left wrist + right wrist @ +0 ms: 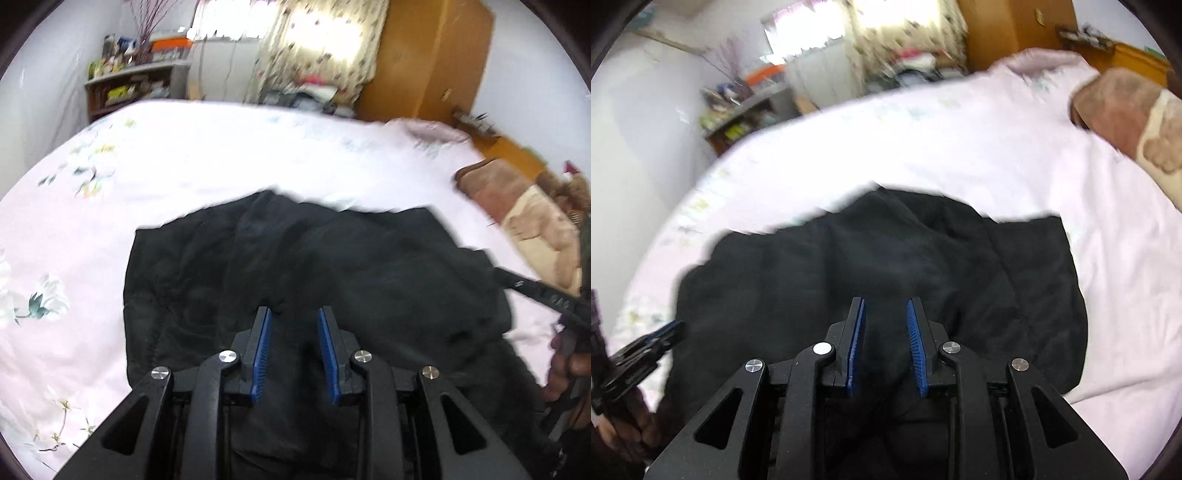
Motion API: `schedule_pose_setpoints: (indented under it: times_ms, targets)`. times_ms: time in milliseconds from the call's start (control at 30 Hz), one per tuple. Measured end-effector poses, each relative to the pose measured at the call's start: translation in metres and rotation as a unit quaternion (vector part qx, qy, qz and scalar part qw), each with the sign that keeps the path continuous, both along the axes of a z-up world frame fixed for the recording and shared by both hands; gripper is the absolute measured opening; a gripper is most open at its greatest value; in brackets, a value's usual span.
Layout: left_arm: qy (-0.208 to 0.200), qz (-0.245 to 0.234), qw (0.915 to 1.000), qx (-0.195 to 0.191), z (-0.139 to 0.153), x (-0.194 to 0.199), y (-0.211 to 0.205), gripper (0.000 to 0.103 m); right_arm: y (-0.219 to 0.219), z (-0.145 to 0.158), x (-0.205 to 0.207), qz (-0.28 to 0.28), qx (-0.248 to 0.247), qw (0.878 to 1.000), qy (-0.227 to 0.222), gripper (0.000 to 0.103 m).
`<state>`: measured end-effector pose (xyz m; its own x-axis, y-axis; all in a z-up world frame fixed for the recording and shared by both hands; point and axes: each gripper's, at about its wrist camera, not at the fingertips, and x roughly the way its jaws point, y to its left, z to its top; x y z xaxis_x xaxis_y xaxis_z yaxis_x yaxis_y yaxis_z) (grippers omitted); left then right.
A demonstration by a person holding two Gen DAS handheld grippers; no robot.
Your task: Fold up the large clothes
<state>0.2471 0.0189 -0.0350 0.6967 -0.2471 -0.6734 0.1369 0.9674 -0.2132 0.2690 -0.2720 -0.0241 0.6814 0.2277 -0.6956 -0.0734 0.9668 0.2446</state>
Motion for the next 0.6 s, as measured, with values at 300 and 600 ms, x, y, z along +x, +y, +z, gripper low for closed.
schedule_pose_setpoints:
  times_ms: [300, 600]
  targets:
    - [0.055, -0.033, 0.9976, 0.028, -0.064, -0.012, -0.029, 0.029, 0.041, -0.065, -0.01, 0.072, -0.035, 0.995, 0.053, 0.024]
    - [0.078, -0.034, 0.9961, 0.022, -0.04, -0.012, -0.026, 0.028, 0.04, -0.069, -0.01, 0.075, -0.045, 0.993, 0.076, 0.022]
